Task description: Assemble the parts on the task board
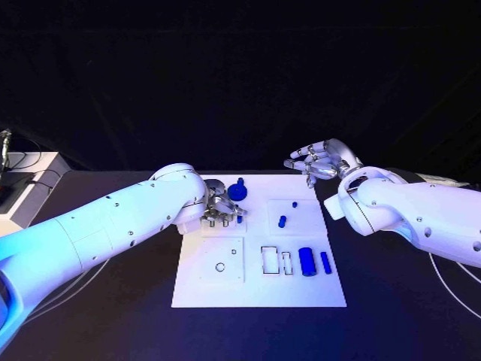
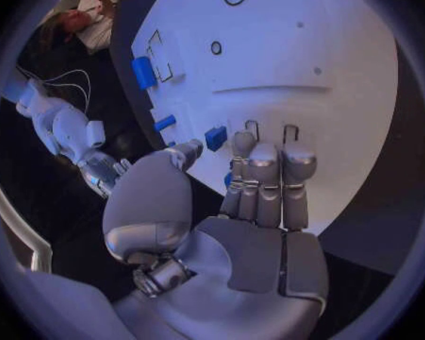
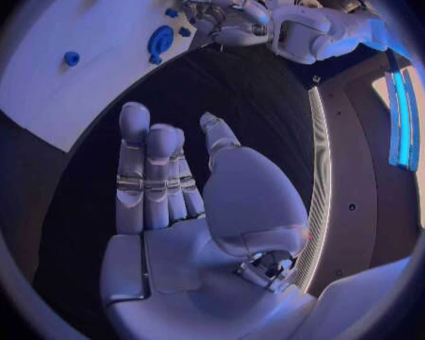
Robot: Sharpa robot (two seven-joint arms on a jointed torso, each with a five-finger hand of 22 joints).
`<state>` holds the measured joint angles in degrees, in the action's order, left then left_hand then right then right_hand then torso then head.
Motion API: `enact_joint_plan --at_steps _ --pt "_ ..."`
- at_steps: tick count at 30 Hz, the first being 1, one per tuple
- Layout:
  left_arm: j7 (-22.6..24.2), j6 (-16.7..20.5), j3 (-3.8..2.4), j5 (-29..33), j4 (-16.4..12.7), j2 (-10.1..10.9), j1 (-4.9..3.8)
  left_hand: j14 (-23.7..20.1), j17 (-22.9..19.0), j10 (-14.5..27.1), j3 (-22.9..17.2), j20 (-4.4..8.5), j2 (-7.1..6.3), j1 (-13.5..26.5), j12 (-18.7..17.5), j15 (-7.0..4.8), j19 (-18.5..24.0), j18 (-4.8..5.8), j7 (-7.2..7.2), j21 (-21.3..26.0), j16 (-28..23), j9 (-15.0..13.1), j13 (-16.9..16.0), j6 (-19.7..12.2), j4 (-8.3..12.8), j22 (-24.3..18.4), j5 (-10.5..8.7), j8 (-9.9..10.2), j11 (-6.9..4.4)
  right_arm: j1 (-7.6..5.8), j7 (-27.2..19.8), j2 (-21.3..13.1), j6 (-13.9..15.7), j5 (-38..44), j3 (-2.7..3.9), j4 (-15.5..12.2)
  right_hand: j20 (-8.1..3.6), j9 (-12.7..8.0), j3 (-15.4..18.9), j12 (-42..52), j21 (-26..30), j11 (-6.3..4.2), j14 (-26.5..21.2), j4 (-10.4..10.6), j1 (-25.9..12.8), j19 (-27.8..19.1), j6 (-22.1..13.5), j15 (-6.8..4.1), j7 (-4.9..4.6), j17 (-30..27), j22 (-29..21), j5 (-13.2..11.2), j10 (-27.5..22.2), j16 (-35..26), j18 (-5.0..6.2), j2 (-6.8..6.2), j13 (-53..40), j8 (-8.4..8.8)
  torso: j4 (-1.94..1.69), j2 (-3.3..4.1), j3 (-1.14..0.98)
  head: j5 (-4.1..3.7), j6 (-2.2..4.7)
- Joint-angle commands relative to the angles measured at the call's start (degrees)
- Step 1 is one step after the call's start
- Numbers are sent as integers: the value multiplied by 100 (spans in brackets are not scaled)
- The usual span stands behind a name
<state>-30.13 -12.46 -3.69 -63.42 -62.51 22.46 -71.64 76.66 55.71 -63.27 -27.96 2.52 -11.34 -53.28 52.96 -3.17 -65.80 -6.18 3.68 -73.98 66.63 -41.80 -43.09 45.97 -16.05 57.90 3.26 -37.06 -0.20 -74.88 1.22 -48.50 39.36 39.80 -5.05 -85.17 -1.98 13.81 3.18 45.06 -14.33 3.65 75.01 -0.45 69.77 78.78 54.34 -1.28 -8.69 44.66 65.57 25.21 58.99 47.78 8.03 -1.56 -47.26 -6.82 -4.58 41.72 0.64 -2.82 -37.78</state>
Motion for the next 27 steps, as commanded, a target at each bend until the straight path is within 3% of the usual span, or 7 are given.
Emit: enact_joint_plan --at_steps 1,8,11,16,19,24,27 --pt "-75 -213 -2 4 7 -34 -16 -43 6 48 60 -19 -25 -67 -11 -11 7 -12 11 41 27 -17 -4 44 7 18 -23 39 -14 -3 -804 26 261 -893 -2 74 52 -146 -5 -185 323 -28 -256 -37 47 -156 -55 56 -42 -216 -261 34 -291 -204 -85 24 387 -34 -4 3 5 3 -9" --pt "-53 -242 -2 54 25 -70 -19 -71 -25 63 66 -27 -6 -95 -15 -6 43 -18 14 81 4 -33 -1 39 11 -1 -24 44 -10 -2 -1028 96 225 -1192 -17 209 174 -560 25 -474 1022 63 -522 -101 79 -321 -154 175 -90 -1116 -1363 4 -392 -814 -207 47 1920 -309 8 10 1 0 -32" --pt "-38 -229 -2 78 26 -76 -19 -80 -41 65 68 -35 6 -102 -19 -4 55 -23 15 101 -7 -42 7 37 10 -6 -24 43 -9 1 -1096 141 173 -1278 -29 276 255 -920 -36 -1510 949 84 -546 -140 150 -805 34 254 -88 -1691 -2016 -40 218 -1411 -315 89 3346 -254 1 6 2 -1 -43" --pt "-17 -205 -2 118 27 -79 -20 -84 -50 70 71 -42 15 -120 -21 -2 59 -28 18 122 -10 -55 17 30 15 4 -25 44 -7 14 -1165 207 106 -1374 -45 366 440 -986 -67 -2545 1058 226 -936 -126 144 -1324 156 438 -135 -2355 -2649 -64 365 -2195 -407 67 4352 -43 -11 -3 4 -3 -54" --pt "-5 -211 -2 135 28 -82 -20 -93 -60 73 70 -44 21 -132 -20 -1 68 -30 19 134 -17 -58 18 28 23 -1 -24 44 -5 22 -1183 238 70 -1409 -54 406 490 -977 -87 -3348 1006 257 -762 -106 164 -1301 291 479 -154 -3177 -3548 -75 676 -2573 -408 39 4372 218 -10 -2 4 1 -53" --pt "33 -245 -1 186 44 -98 -20 -119 -86 91 69 -49 55 -225 -15 5 93 -33 27 176 -34 -77 24 19 90 -4 -24 37 0 34 -1188 275 31 -1435 -65 442 493 -978 -87 -3495 955 264 -770 -104 192 -1264 289 497 -159 -3443 -4031 -80 723 -2566 -429 45 4368 259 3 4 1 9 -53" --pt "60 -226 0 242 64 -114 -19 -128 -98 97 51 -51 148 -378 -14 5 103 -34 31 189 -42 -90 27 21 204 -7 -23 24 -1 37 -1180 286 12 -1441 -68 452 501 -978 -78 -3510 929 275 -795 -91 186 -1271 254 507 -171 -3503 -4166 -83 705 -2548 -433 46 4369 261 8 9 2 1 -54"
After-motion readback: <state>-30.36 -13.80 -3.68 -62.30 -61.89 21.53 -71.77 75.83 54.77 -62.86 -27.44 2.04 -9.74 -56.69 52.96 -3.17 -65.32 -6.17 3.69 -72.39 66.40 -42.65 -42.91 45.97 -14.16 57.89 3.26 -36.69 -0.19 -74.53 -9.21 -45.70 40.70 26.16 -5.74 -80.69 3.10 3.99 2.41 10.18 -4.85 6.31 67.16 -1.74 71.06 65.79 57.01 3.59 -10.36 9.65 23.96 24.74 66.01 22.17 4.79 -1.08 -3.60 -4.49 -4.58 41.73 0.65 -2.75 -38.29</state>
